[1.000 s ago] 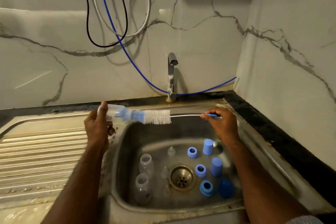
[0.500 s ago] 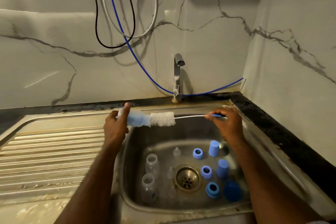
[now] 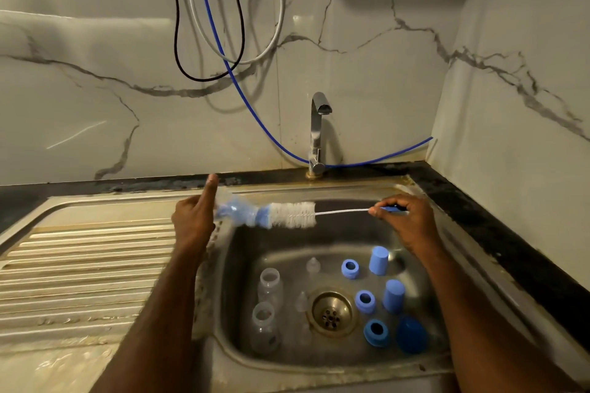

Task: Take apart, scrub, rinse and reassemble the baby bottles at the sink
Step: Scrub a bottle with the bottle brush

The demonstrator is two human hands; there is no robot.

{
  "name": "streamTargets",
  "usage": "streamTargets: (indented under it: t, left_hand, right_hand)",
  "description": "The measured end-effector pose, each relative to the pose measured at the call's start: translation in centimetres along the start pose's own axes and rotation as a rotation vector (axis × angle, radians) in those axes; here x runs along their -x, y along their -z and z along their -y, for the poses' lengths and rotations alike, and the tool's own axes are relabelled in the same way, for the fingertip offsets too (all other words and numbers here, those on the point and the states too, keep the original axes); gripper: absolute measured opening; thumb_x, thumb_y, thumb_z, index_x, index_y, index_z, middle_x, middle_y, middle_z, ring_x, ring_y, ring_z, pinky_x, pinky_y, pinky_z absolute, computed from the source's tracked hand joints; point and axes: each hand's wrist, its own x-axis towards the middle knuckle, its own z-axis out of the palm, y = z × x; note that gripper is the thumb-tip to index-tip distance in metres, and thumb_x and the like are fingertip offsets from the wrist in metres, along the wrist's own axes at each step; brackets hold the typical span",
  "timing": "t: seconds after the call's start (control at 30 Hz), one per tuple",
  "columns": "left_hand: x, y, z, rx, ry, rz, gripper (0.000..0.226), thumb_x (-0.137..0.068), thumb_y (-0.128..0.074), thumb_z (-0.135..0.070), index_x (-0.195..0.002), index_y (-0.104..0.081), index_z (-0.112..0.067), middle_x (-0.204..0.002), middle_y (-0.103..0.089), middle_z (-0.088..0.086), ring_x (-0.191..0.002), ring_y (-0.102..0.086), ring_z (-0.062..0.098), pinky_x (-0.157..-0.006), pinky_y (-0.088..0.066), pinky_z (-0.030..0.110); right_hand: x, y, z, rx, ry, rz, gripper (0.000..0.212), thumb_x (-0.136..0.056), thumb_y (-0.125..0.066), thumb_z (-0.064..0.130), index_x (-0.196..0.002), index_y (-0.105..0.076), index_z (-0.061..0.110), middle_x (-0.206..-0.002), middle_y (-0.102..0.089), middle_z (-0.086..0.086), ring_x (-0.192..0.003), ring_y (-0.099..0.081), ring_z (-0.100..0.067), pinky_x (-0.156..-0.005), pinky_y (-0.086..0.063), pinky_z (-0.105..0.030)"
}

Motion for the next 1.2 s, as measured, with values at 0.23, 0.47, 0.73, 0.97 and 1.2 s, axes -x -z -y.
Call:
streamTargets:
  t: [0.23,0.47,0.73,0.97,1.2]
  left_hand:
    - [0.1,0.4,-1.0,-0.252,0.033,-0.167,0.084,-0.081,-0.055,-0.079,-0.073,-0.067,0.004,-0.070,-0.065,0.018,-0.062,-0.058,0.023,-0.060,-0.040,0.032]
    - [0.4,-1.0,0.1,-0.176,-0.047,0.167,0.067,-0.096,-0.034,-0.069,-0.125,-0.062,-0.015,-0.120,-0.065,0.013,-0.101,-0.062,0.029,-0.078,-0.056,0.039]
    - [1.0,-0.4,0.5,0.147,-0.142,0.348,0.038,-0.109,-0.041,-0.027,-0.146,-0.044,-0.023,-0.130,-0.057,0.004,-0.108,-0.061,0.022,-0.063,-0.054,0.023]
    - [-0.3,1.5,0.4,0.059,-0.094,0.162,0.062,-0.087,-0.057,-0.066,-0.090,-0.070,-0.005,-0.071,-0.064,0.015,-0.052,-0.054,0.017,-0.048,-0.044,0.028]
    - [-1.0,1.5,0.4,-0.183,-0.118,-0.020,0.080,-0.075,-0.063,-0.081,-0.063,-0.068,-0.002,-0.059,-0.063,0.019,-0.050,-0.055,0.025,-0.061,-0.052,0.041]
  right_hand:
    - [-0.2,0.3,-0.4,0.002,-0.002,-0.012,0.017,-0.069,-0.089,0.010,-0.078,-0.075,0.013,-0.078,-0.074,0.001,-0.078,-0.070,-0.015,-0.079,-0.058,-0.032]
    - [-0.5,-0.2,-0.5,0.031,-0.014,-0.034,0.014,-0.075,-0.087,0.018,-0.080,-0.074,0.016,-0.081,-0.073,0.002,-0.082,-0.068,-0.013,-0.077,-0.053,-0.025]
    - [0.2,-0.7,-0.8,0.082,-0.112,0.086,0.012,-0.083,-0.081,0.027,-0.085,-0.075,0.016,-0.081,-0.072,0.005,-0.081,-0.066,-0.008,-0.075,-0.051,-0.021]
    - [-0.1,0.7,-0.4,0.081,-0.052,0.028,0.013,-0.074,-0.087,0.017,-0.080,-0.076,0.016,-0.076,-0.073,0.006,-0.075,-0.068,-0.007,-0.073,-0.054,-0.022]
    - [-0.1,0.8,0.5,0.027,0.011,-0.035,0.020,-0.072,-0.087,0.006,-0.079,-0.072,0.017,-0.077,-0.069,0.008,-0.077,-0.066,-0.007,-0.069,-0.050,-0.007]
